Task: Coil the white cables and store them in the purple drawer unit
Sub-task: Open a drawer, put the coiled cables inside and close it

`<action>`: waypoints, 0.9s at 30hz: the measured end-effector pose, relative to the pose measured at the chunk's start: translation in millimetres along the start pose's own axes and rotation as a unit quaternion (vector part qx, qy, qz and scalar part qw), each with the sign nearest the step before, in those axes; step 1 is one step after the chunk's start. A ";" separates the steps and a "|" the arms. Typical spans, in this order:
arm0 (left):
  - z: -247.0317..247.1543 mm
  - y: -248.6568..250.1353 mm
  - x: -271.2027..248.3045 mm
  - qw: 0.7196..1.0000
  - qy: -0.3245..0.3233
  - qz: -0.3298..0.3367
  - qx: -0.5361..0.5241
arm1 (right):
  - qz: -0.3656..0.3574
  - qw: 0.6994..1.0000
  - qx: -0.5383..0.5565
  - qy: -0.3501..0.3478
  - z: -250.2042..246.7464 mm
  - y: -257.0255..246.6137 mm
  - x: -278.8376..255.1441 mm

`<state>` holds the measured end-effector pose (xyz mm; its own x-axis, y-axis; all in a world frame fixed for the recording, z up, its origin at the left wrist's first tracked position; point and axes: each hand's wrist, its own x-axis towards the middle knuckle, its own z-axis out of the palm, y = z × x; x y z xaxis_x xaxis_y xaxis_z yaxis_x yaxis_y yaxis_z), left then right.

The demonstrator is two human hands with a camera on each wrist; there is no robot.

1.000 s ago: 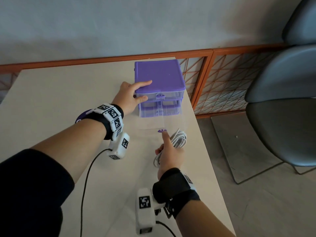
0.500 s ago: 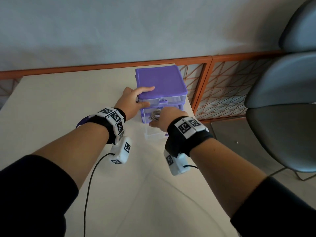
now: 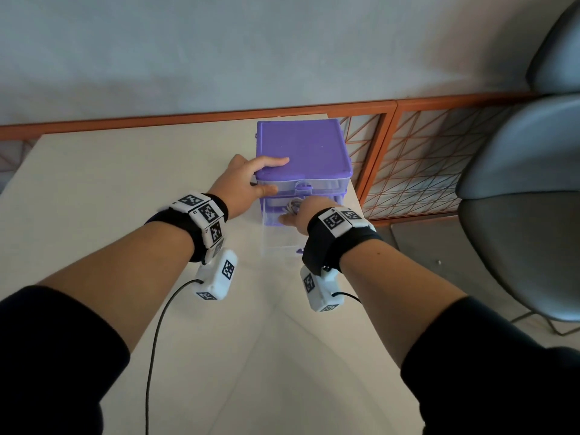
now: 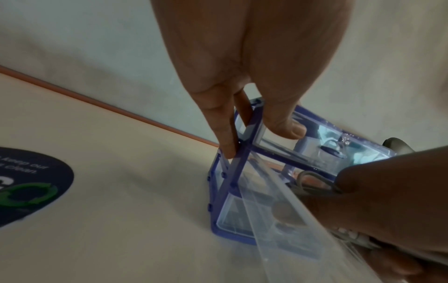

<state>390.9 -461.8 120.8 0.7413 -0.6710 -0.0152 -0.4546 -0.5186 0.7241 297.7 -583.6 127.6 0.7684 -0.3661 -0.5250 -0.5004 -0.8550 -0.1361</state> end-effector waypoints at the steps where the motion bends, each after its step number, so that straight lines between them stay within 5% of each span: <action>1: -1.2 0.0 0.1 1.000 -0.001 -0.001 0.001 | 0.005 1.000 0.015 0.006 -0.1 0.1 -0.1; 6: -2.5 0.0 1.3 1.000 0.001 0.004 0.012 | 0.006 1.000 0.003 -0.025 4.4 -8.0 12.3; 15: -3.5 -1.7 2.5 1.000 -0.012 0.013 0.001 | -0.036 0.999 -0.030 0.022 11.1 -4.3 14.2; 18: -4.5 -1.1 2.2 1.000 -0.018 0.014 0.005 | -0.018 1.000 0.012 0.009 11.8 -4.3 24.7; 27: -2.9 0.0 5.4 1.000 -0.012 0.013 0.013 | 0.069 0.963 0.223 0.137 25.5 3.2 23.7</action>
<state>396.3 -463.9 122.7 0.7174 -0.6966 -0.0123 -0.4872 -0.5142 0.7059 304.2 -585.6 93.3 0.7285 -0.6003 -0.3300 -0.6793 -0.5710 -0.4609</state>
